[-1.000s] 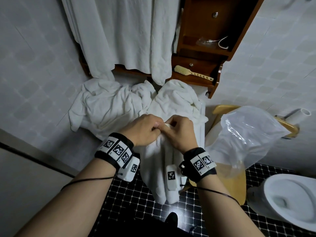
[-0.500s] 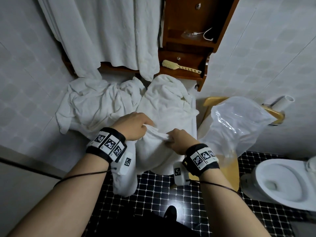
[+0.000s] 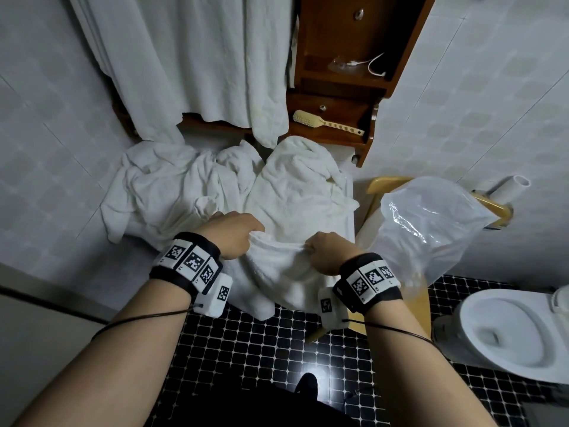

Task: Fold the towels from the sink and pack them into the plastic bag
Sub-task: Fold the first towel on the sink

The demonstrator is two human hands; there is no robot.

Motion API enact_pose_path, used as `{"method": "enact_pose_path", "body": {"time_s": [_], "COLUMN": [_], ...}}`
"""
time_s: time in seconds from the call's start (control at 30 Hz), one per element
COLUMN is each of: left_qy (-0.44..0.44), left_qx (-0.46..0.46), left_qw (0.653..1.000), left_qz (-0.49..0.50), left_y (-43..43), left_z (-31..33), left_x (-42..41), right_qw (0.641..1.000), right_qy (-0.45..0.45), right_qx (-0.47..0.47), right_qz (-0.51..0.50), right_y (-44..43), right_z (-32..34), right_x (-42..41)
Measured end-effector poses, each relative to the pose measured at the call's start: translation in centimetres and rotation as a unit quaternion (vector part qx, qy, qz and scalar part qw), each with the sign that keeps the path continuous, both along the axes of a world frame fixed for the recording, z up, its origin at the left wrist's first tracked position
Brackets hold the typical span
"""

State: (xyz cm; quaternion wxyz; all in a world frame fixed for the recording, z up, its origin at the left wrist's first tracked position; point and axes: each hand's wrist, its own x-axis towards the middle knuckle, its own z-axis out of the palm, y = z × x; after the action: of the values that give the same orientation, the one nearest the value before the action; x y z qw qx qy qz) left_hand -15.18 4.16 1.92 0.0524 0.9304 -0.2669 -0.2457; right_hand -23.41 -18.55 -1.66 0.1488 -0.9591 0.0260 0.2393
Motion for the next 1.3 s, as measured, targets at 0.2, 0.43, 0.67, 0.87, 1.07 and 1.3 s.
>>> {"method": "enact_pose_path", "body": {"time_s": [0.2, 0.43, 0.67, 0.87, 1.07, 1.3], "left_qy": [0.017, 0.096, 0.11, 0.066, 0.044, 0.038], "left_qx": [0.017, -0.009, -0.137, -0.209, -0.262, -0.294], "left_qw": [1.0, 0.995, 0.981, 0.974, 0.963, 0.955], "left_qz": [-0.005, -0.024, -0.079, -0.062, -0.042, -0.032], "left_y": [0.0, -0.3, -1.2, 0.1, 0.5, 0.6], "left_z": [0.4, 0.2, 0.2, -0.2, 0.3, -1.2], "left_x": [0.5, -0.4, -0.4, 0.5, 0.1, -0.1], "right_qw": [0.988, 0.987, 0.923, 0.876, 0.855, 0.901], "right_qy": [-0.075, -0.15, -0.384, -0.281, -0.19, -0.238], "right_qx": [0.135, 0.044, 0.02, 0.359, 0.46, 0.353], "right_qz": [0.008, 0.029, -0.006, -0.159, -0.145, -0.083], "right_y": [-0.9, -0.5, 2.9, 4.8, 5.3, 4.4], "right_z": [-1.1, -2.4, -2.6, -0.8, -0.5, -0.2], "right_x": [-0.5, 0.1, 1.1, 0.3, -0.7, 0.4]}}
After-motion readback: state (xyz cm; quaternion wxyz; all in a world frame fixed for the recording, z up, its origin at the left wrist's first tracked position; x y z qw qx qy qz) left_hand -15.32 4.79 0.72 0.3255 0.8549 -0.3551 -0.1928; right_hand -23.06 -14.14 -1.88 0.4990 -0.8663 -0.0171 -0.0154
